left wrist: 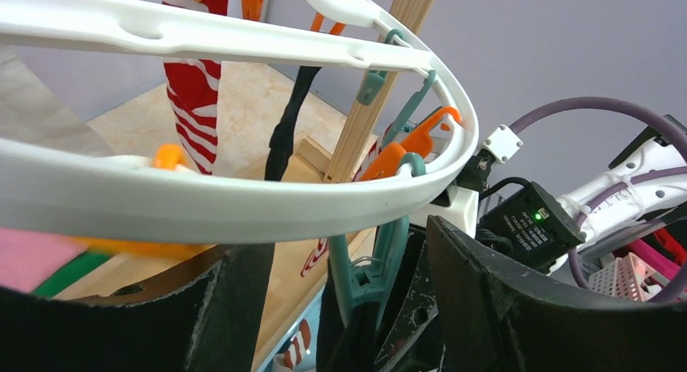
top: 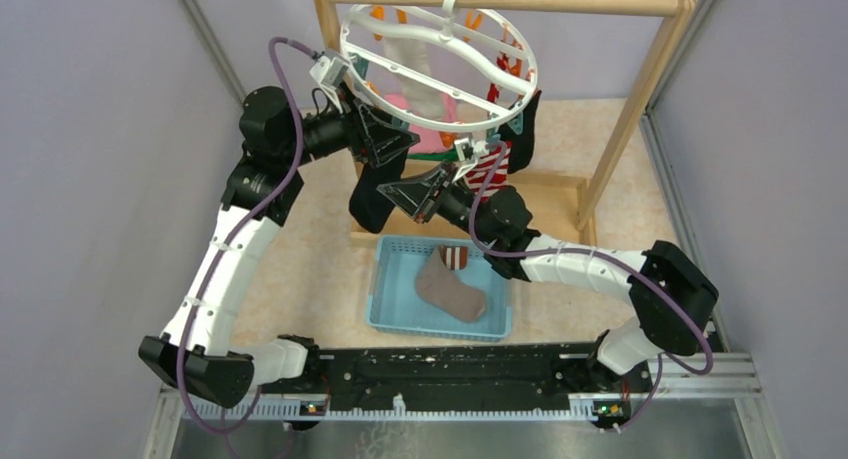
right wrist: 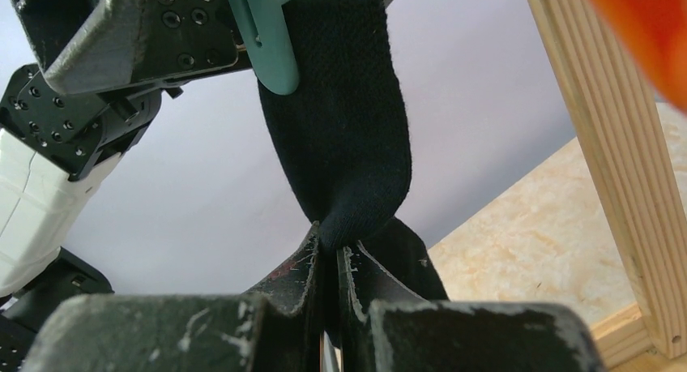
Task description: Remove the socks clipped to the hanger
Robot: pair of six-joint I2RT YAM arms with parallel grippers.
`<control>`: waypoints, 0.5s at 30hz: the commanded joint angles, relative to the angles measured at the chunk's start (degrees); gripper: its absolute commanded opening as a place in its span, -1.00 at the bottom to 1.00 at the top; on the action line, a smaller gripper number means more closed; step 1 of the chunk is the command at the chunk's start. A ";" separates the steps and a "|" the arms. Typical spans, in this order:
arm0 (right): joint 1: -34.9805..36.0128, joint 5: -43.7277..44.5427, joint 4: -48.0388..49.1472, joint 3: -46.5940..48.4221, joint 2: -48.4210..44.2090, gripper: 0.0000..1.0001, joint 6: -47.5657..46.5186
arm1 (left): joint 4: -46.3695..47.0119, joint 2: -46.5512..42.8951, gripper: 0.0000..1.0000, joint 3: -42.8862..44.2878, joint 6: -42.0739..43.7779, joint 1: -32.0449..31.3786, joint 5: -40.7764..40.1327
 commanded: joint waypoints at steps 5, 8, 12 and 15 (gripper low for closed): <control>0.81 0.31 0.74 2.69 0.84 -1.00 -0.81 | 2.15 0.97 0.04 3.70 1.64 -1.38 -3.39; 0.86 0.57 0.75 2.00 0.42 -1.00 -0.82 | 1.98 0.45 -0.32 3.79 2.41 -1.38 -4.80; 0.84 0.50 0.29 1.31 -0.10 -1.00 -1.12 | 1.89 -0.04 -0.69 3.45 2.88 -1.36 -5.72; 0.85 0.62 -0.65 0.18 -1.20 -1.00 -1.70 | 1.92 -0.17 -0.97 3.58 2.97 -1.38 -6.60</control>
